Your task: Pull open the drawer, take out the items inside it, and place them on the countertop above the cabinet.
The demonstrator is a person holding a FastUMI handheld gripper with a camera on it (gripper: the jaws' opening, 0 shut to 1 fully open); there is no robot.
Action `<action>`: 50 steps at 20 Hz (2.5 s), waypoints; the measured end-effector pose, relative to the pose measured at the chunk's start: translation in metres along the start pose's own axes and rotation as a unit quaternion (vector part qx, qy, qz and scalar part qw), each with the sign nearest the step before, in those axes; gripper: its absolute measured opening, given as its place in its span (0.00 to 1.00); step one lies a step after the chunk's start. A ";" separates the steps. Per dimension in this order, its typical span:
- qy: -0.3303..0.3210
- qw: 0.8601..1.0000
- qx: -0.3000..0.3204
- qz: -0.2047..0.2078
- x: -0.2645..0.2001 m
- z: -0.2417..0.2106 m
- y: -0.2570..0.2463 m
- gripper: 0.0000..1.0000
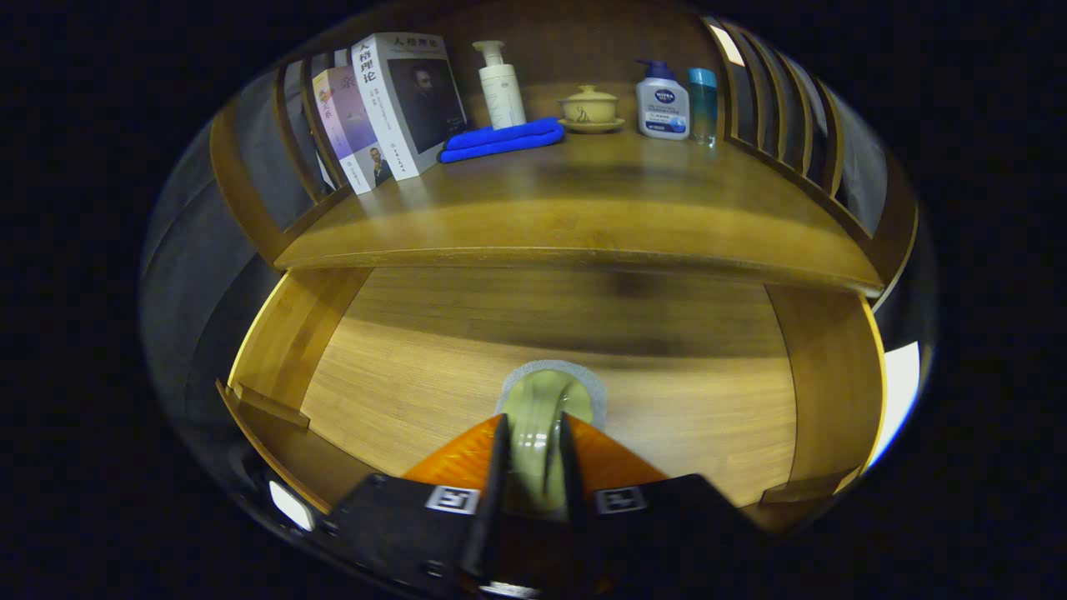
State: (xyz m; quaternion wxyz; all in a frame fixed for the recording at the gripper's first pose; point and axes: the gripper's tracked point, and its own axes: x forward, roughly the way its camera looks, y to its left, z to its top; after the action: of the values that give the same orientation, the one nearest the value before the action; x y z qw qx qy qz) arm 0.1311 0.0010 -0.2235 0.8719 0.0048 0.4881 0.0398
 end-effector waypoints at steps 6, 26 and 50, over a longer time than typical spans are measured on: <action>-0.041 0.999 -0.002 0.012 -0.011 0.010 0.004 0.23; -0.187 0.979 -0.008 0.079 -0.089 0.073 0.037 0.23; -0.215 0.973 0.085 0.011 -0.004 0.212 0.009 0.23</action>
State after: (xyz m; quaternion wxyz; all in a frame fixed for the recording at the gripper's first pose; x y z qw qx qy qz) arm 0.3087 0.0164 -0.1084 0.9523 0.0923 0.2909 0.0058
